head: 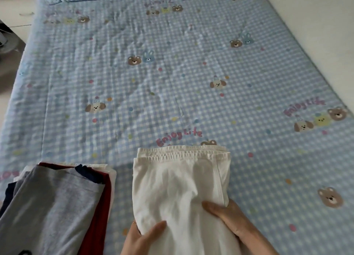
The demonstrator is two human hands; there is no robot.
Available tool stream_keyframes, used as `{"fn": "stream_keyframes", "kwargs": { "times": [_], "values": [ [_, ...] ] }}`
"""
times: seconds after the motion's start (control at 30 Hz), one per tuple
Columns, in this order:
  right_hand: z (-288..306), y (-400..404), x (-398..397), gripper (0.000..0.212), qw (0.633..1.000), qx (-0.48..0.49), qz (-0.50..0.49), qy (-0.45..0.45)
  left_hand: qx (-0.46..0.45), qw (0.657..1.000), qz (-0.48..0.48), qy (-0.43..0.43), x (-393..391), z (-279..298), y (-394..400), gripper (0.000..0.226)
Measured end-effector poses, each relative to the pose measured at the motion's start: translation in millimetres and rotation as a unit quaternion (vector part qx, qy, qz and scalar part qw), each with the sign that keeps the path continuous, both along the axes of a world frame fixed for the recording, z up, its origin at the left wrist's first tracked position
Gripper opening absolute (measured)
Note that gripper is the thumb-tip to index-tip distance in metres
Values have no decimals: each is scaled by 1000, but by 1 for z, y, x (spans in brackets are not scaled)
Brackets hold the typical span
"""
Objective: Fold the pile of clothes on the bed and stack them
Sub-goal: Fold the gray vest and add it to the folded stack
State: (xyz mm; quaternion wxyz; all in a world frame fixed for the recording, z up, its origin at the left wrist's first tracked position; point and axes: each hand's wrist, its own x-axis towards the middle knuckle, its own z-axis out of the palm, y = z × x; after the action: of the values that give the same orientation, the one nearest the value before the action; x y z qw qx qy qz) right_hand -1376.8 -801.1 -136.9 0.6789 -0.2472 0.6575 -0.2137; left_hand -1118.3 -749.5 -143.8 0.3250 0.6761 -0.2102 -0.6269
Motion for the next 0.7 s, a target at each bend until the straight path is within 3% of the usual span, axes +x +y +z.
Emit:
{"fn": "stream_keyframes", "kwargs": {
  "times": [0.23, 0.37, 0.5, 0.7],
  "values": [
    [49, -2, -130, 74, 999, -20, -17, 44, -7, 999, -33, 33, -127, 40, -31, 52],
    [77, -13, -236, 68, 997, -31, -20, 71, -18, 998, -49, 24, -238, 52, -47, 51],
    [86, -31, -352, 69, 996, -21, -15, 82, -28, 997, -54, 51, -356, 43, -61, 66],
    [70, -66, -497, 72, 990, -40, -9, 133, -25, 995, -65, 76, -504, 14, -93, 63]
  ]
}}
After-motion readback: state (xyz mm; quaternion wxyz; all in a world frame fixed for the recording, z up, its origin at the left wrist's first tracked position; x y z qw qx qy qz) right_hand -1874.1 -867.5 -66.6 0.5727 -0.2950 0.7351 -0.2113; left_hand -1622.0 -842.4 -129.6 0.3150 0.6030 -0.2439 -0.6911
